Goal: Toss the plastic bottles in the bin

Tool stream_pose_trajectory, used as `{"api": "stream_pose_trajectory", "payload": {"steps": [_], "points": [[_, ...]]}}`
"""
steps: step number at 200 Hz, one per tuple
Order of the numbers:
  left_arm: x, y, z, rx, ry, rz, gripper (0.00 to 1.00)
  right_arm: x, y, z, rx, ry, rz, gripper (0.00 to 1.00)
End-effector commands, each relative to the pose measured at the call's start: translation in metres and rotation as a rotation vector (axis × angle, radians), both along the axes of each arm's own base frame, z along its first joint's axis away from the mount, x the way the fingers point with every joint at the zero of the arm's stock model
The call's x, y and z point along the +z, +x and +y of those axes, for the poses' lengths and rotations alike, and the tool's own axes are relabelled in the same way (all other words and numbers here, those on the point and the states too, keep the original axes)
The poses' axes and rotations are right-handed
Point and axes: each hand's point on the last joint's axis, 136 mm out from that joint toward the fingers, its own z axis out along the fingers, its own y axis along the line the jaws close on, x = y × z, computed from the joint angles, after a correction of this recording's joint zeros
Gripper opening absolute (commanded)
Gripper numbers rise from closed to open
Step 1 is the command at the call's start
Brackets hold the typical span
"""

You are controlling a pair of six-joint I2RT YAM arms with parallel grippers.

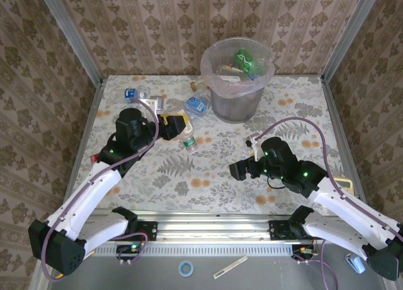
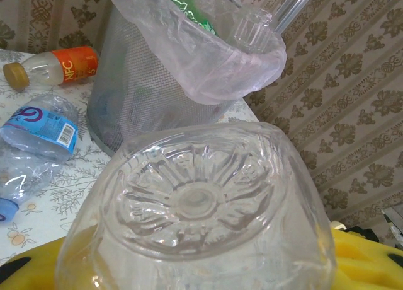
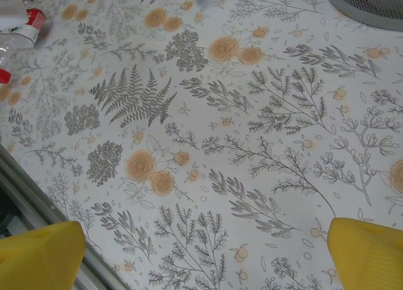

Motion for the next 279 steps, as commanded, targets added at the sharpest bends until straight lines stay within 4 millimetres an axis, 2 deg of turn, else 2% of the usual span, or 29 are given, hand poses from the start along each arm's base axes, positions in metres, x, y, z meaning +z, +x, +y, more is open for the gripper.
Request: {"api": "stream_pose_trajectory", "payload": {"steps": [1,73,98,115,129,131,143,151,159,169,173,181,201,228,250,254,279], "points": [[0.035,0.006,-0.006,-0.031,-0.057,-0.092,0.36,-0.006,-0.001,-0.011,-0.039,-0.016,0.011,1.00],[0.055,0.033,-0.023,-0.044,-0.099,-0.119,0.36,-0.009,-0.006,-0.018,-0.053,-0.010,0.011,1.00],[0.071,0.051,-0.031,-0.044,-0.119,-0.142,0.36,-0.014,-0.008,-0.020,-0.054,-0.024,0.028,1.00],[0.099,0.071,-0.042,-0.046,-0.163,-0.187,0.37,-0.012,-0.009,-0.022,-0.056,-0.026,0.027,1.00],[0.131,0.105,-0.054,-0.022,-0.195,-0.215,0.36,-0.007,-0.008,-0.021,-0.052,-0.021,0.017,1.00],[0.141,0.109,-0.056,-0.022,-0.206,-0.230,0.36,-0.007,-0.008,-0.021,-0.051,-0.021,0.016,1.00],[0.172,0.138,-0.076,-0.048,-0.248,-0.259,0.39,-0.002,-0.007,-0.019,-0.043,-0.016,0.009,1.00],[0.186,0.155,-0.093,-0.069,-0.270,-0.263,0.48,0.000,-0.006,-0.018,-0.040,-0.014,0.009,1.00],[0.192,0.173,-0.108,-0.087,-0.272,-0.255,0.70,0.004,-0.005,-0.017,-0.039,-0.010,0.009,1.00],[0.183,0.197,-0.121,-0.075,-0.243,-0.198,0.95,0.005,-0.005,-0.016,-0.040,-0.002,0.013,1.00],[0.178,0.205,-0.125,-0.076,-0.231,-0.175,0.99,0.006,-0.005,-0.015,-0.039,0.003,0.014,1.00],[0.169,0.215,-0.130,-0.080,-0.207,-0.132,1.00,0.008,-0.006,-0.013,-0.034,0.018,0.014,1.00],[0.167,0.212,-0.124,-0.069,-0.138,-0.117,1.00,0.010,-0.008,-0.010,-0.023,0.045,0.015,1.00],[0.178,0.200,-0.091,0.011,-0.059,-0.130,1.00,0.009,-0.009,-0.008,-0.015,0.055,0.019,1.00],[0.201,0.169,-0.065,0.048,-0.054,-0.196,1.00,0.007,-0.009,-0.008,-0.016,0.056,0.026,1.00],[0.205,0.170,-0.048,0.081,-0.050,-0.212,1.00,0.007,-0.009,-0.007,-0.016,0.056,0.026,1.00],[0.203,0.142,-0.019,0.134,0.000,-0.245,1.00,0.003,-0.009,-0.008,-0.020,0.049,0.037,1.00]]}}
